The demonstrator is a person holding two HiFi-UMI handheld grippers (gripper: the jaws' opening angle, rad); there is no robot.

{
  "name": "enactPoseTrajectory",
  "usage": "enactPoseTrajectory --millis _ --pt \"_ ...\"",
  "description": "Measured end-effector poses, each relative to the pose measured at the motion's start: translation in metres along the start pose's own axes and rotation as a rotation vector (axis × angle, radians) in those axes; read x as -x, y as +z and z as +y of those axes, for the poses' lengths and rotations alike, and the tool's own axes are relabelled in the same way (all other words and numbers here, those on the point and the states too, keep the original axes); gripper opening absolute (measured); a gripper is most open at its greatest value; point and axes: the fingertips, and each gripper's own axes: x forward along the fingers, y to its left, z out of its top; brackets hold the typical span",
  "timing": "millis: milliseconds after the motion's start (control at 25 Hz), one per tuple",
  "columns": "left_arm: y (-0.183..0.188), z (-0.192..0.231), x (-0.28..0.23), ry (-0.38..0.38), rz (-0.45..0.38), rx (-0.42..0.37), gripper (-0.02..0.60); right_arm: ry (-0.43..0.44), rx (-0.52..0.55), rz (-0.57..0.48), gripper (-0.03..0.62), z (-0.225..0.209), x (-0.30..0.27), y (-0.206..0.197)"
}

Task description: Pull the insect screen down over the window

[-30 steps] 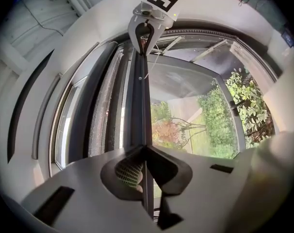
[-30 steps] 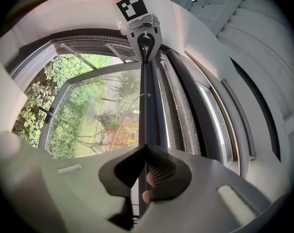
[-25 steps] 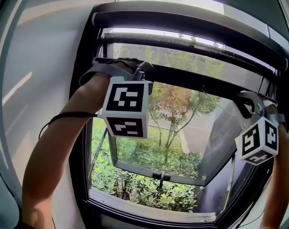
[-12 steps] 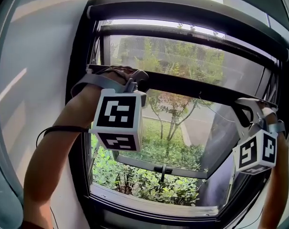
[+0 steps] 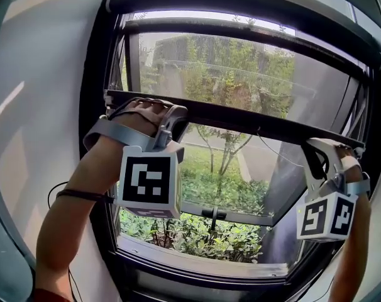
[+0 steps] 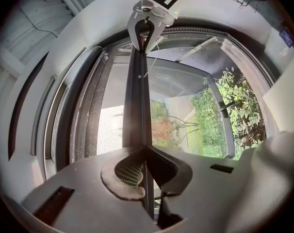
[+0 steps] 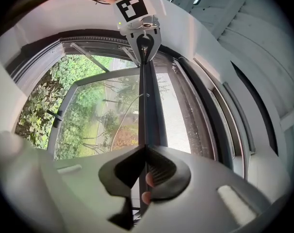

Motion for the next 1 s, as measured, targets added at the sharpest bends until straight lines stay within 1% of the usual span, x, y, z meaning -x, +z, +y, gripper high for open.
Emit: enactPoseTrajectory --millis 120,240,400,640,800,1000 --pt "0.002 -0.008 0.003 0.032 0.002 -0.008 0.026 -0.036 0.015 0.016 0.028 0.007 0.003 0.000" --pt "0.002 -0.015 0.005 0.070 0.022 -0.024 0.026 -0.053 0.035 0.042 0.029 0.014 0.006 0.000" --pt "0.001 -0.020 0.008 0.128 0.057 -0.079 0.028 -0.081 0.055 0.061 0.029 0.022 0.008 -0.001" --pt "0.002 -0.035 0.013 0.131 0.044 -0.091 0.028 -0.075 0.056 0.068 0.029 0.037 0.014 0.000" --pt "0.003 -0.046 0.016 0.129 0.031 -0.078 0.028 -0.068 0.052 0.074 0.029 0.048 0.018 0.000" --pt "0.005 -0.071 0.024 0.100 0.022 -0.066 0.028 -0.044 0.040 0.072 0.029 0.072 0.029 0.001"
